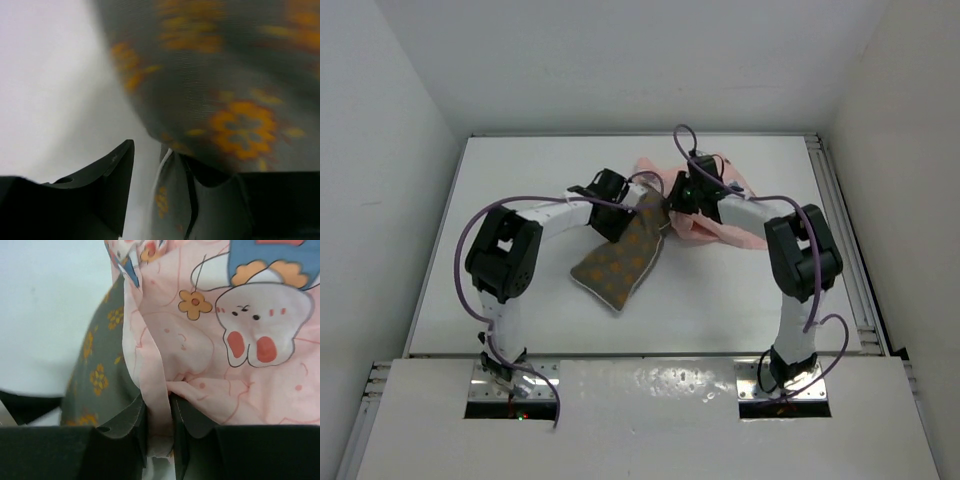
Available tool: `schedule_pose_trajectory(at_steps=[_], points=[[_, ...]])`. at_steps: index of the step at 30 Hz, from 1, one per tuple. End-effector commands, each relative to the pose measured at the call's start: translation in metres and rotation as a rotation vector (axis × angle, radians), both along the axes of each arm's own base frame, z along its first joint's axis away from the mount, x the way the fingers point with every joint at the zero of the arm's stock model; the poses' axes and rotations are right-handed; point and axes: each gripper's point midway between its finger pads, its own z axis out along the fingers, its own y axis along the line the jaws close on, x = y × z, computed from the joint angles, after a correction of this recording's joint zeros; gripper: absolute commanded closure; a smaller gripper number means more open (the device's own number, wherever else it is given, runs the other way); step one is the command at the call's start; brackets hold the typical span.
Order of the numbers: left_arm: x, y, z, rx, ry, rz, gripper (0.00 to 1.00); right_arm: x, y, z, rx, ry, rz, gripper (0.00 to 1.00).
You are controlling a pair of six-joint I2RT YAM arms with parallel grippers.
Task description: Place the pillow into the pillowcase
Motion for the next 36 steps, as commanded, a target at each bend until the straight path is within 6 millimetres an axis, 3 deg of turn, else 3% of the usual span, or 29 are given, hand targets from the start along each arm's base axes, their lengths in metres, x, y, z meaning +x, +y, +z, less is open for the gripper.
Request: schedule_pose_trajectory(at_steps=[1,5,8,10,15,16,19,22,24,25,27,28,32,33,36], points=[[-0.038,-0.065,0.026,-0.156,-0.013,-0.220,0.63,0.002,0.061,0.017,0.065,-0.052,0.204,0.79],[-0.055,-0.078,0.035,-0.180,-0.016,-0.281,0.56,0.004,0.074,0.028,0.093,-0.102,0.241,0.79],[-0.057,-0.079,0.048,-0.196,-0.021,-0.298,0.53,0.000,0.066,0.027,0.098,-0.128,0.237,0.76],[-0.056,-0.079,0.063,-0.218,-0.030,-0.324,0.47,-0.003,0.060,0.029,0.092,-0.143,0.237,0.68],[-0.032,-0.065,0.126,-0.308,-0.135,-0.291,0.39,0.002,0.031,0.045,0.115,-0.166,0.184,0.50],[-0.024,-0.055,0.131,-0.310,-0.142,-0.261,0.39,0.002,0.029,0.048,0.122,-0.173,0.182,0.43],[-0.004,-0.040,0.148,-0.312,-0.194,-0.216,0.36,0.005,0.016,0.062,0.118,-0.200,0.179,0.35],[0.026,-0.015,0.147,-0.245,-0.272,-0.108,0.33,0.004,0.009,0.072,0.075,-0.211,0.191,0.27],[0.042,-0.008,0.132,-0.196,-0.274,-0.079,0.33,0.001,0.006,0.075,0.059,-0.207,0.202,0.23],[0.048,-0.002,0.113,-0.145,-0.246,-0.068,0.33,-0.003,0.003,0.077,0.047,-0.207,0.202,0.22],[0.058,-0.004,0.107,-0.116,-0.235,-0.083,0.32,-0.013,0.000,0.073,0.038,-0.194,0.203,0.21],[0.064,-0.003,0.094,-0.079,-0.208,-0.095,0.31,-0.017,-0.002,0.081,0.030,-0.215,0.201,0.21],[0.083,0.001,0.076,-0.041,-0.212,-0.066,0.32,-0.043,-0.011,0.068,-0.048,-0.213,0.200,0.19],[0.086,0.001,0.074,-0.040,-0.217,-0.053,0.33,-0.051,-0.005,0.066,-0.058,-0.216,0.222,0.18],[0.091,0.000,0.073,-0.049,-0.233,-0.036,0.51,-0.073,0.010,0.046,-0.072,-0.179,0.274,0.12]])
